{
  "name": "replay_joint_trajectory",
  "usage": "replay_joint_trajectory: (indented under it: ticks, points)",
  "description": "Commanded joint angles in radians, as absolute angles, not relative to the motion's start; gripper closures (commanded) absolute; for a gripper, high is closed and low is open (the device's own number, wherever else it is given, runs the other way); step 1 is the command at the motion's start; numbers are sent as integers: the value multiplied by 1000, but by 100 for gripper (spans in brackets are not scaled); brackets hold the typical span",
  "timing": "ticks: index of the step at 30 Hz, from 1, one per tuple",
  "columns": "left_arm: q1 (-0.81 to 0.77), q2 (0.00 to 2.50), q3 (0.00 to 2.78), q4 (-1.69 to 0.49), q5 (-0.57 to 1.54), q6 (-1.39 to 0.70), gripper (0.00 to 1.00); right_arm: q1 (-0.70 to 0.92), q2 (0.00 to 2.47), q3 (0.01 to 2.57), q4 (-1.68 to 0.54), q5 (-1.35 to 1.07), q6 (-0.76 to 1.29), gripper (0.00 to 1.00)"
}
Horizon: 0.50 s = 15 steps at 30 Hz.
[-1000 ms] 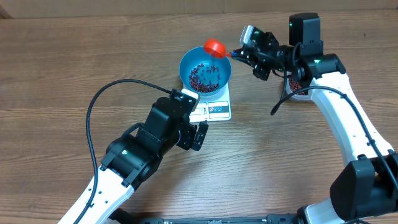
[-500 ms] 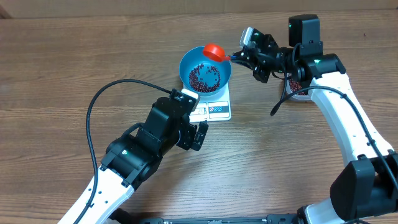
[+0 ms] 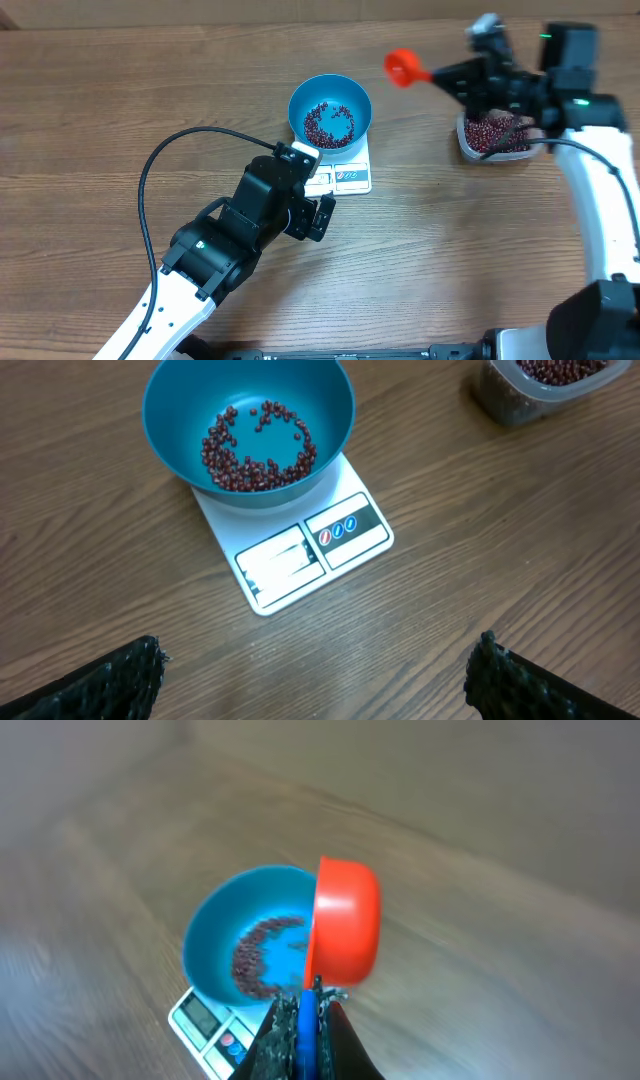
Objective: Scoop item into bowl and weigh 150g on scale
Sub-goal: 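Return the empty scoop with the right gripper into the bean tub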
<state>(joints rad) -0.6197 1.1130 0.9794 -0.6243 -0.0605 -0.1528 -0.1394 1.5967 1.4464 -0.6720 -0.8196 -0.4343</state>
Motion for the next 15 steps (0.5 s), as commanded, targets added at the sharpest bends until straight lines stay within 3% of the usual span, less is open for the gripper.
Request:
replay_joint_trajectory:
  ticks: [1, 15]
  points:
    - [-616, 1110, 971, -612, -62, -134, 1, -217, 1544, 1475, -720, -768, -360, 96]
    - [-616, 1110, 971, -601, -62, -134, 1, -210, 1481, 1475, -925, -94, -537, 96]
